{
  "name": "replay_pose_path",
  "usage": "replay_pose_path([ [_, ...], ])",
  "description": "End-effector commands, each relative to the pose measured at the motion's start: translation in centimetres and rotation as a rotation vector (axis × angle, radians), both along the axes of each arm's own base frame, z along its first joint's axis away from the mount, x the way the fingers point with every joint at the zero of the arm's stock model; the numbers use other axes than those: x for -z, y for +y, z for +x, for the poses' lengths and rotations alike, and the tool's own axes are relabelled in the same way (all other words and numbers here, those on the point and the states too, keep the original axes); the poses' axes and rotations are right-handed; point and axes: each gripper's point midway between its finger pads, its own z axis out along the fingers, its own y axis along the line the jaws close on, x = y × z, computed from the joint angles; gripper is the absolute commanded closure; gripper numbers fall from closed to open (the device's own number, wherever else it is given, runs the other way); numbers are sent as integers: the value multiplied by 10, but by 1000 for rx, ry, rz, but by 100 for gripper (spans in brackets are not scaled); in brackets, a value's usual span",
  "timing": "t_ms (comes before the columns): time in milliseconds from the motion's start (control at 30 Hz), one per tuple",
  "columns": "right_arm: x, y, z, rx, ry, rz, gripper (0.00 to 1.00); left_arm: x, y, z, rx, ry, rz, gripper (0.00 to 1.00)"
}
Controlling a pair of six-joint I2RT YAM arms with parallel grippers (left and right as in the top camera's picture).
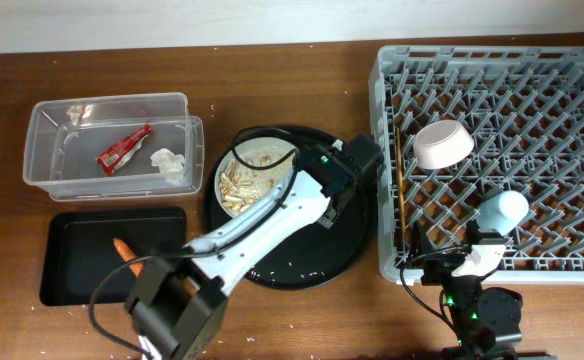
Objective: Sort waste into correct bins and load items into the dishwasher rack
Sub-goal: 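Tip the plate over the black tray to dump the food scraps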
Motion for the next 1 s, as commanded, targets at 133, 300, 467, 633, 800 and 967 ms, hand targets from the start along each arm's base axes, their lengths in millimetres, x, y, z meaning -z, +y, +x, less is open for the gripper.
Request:
replay_pose_path([
  [133, 3, -1, 0, 4, 2, -3, 2, -77, 60, -35, -262, 52, -119, 100],
  [300, 3, -1, 0, 4, 2, -3, 2, -56, 146, -45, -533, 116, -89, 100],
  [467, 3, -1, 0, 4, 2, -4, 2, -27, 166, -48, -587, 162, -437, 100],
  [633, 3, -1, 0, 4, 2, -4, 2, -26, 156, -48, -497, 226, -737, 100],
  [800, 3, -1, 0, 4, 2, -4, 2, -105, 206, -62, -443, -74, -1016, 100],
  [967, 3, -1, 0, 4, 2, -3, 1, -108, 245, -71, -445, -227, -1335, 100],
])
